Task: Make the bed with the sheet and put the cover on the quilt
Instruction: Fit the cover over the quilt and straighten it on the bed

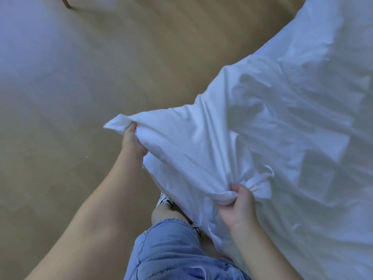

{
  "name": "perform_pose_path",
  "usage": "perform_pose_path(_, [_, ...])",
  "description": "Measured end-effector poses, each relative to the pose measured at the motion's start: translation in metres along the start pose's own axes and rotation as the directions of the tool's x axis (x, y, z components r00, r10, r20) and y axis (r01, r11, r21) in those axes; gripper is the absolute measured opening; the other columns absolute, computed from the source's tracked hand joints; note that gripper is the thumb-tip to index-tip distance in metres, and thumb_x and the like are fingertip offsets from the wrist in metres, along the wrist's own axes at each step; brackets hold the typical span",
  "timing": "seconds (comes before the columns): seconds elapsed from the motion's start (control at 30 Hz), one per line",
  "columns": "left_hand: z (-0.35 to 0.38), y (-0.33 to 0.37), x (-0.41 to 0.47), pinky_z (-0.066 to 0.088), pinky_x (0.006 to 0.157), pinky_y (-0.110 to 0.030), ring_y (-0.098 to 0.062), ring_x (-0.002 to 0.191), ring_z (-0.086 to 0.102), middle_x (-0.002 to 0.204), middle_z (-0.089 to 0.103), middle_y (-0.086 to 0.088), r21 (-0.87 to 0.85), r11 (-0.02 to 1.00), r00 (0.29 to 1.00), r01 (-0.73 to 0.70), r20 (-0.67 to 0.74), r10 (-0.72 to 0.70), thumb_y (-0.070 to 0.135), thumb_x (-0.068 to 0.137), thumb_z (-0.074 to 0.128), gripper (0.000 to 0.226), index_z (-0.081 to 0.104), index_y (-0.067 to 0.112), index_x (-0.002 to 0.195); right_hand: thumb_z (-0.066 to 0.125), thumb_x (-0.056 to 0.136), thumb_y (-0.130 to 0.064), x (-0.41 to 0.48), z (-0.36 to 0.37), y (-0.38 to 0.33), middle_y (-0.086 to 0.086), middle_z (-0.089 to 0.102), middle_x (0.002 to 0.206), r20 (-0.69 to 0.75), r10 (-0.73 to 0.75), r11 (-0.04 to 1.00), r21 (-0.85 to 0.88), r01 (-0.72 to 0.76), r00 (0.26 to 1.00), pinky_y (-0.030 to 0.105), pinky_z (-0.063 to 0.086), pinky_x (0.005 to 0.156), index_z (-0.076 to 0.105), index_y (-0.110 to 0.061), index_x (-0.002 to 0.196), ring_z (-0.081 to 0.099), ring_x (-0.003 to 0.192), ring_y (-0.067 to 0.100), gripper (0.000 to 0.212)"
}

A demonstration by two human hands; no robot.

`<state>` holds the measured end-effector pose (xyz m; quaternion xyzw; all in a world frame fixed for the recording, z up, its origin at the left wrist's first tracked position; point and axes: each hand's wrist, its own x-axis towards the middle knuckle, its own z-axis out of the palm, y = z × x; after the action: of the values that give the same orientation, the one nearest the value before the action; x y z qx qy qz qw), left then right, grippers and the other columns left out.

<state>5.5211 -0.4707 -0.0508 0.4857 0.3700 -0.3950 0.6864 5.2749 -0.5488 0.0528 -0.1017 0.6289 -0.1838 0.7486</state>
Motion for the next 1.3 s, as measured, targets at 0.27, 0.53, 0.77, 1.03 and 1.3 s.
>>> perform_pose_path(0.27, [-0.011,-0.091,-0.04,0.047,0.096,-0.045,-0.027,0.105,0.063,0.109,0.069,-0.005,0.114,0.929,0.936,0.351,-0.003,-0.353,0.068,0.064,0.069,0.069,0.063,0.018,0.112,0.072,0.071,-0.038,0.006,0.003,0.046,0.003,0.071,0.103,0.058,0.235,0.786,-0.598,-0.155,0.97,0.03,0.047,0.09,0.071,-0.013,0.096,0.062,0.103,0.017,0.035])
perform_pose_path(0.53, [0.058,0.008,-0.006,0.048,0.097,-0.04,-0.027,0.109,0.06,0.116,0.063,-0.011,0.081,0.994,0.983,-0.068,0.175,0.053,0.02,0.093,0.051,0.024,0.058,0.01,0.114,0.058,0.088,-0.026,0.022,0.005,-0.004,0.014,0.072,0.102,0.148,0.1,0.986,0.122,-0.118,0.984,0.04,0.058,0.076,0.062,-0.006,0.111,0.071,0.089,0.027,0.03])
perform_pose_path(0.77, [-0.042,-0.053,0.027,0.044,0.088,-0.033,-0.023,0.12,0.052,0.135,0.052,0.003,0.169,0.953,0.901,0.25,-0.401,-0.165,0.039,0.097,0.039,0.036,0.055,0.018,0.122,0.094,0.016,-0.021,-0.003,-0.092,0.065,0.014,0.071,0.102,-0.024,0.313,0.937,0.172,-0.304,0.949,0.038,0.048,0.075,0.064,-0.012,0.108,0.071,0.08,0.029,0.097])
perform_pose_path(1.03, [0.049,-0.16,-0.074,0.025,0.109,-0.037,-0.029,0.132,0.033,0.141,0.039,-0.011,0.828,-0.008,0.769,-0.56,0.523,0.367,0.032,0.084,0.06,0.061,0.04,0.01,0.138,0.049,0.094,-0.016,0.019,-0.147,0.041,0.009,0.064,0.076,-0.251,0.277,0.958,-0.003,-0.287,0.927,0.03,0.041,0.066,0.057,-0.011,0.087,0.057,0.073,0.022,0.012])
perform_pose_path(1.3, [0.079,-0.35,-0.12,0.038,0.099,-0.042,-0.03,0.129,0.04,0.14,0.038,-0.012,0.034,-0.738,0.686,-0.674,0.398,-0.609,0.054,0.074,0.07,0.093,0.026,0.008,0.141,0.047,0.095,-0.013,0.011,-0.218,0.006,0.007,0.061,0.079,-0.283,0.145,0.984,0.144,-0.108,0.948,0.028,0.042,0.071,0.057,-0.012,0.087,0.057,0.073,0.019,0.013])
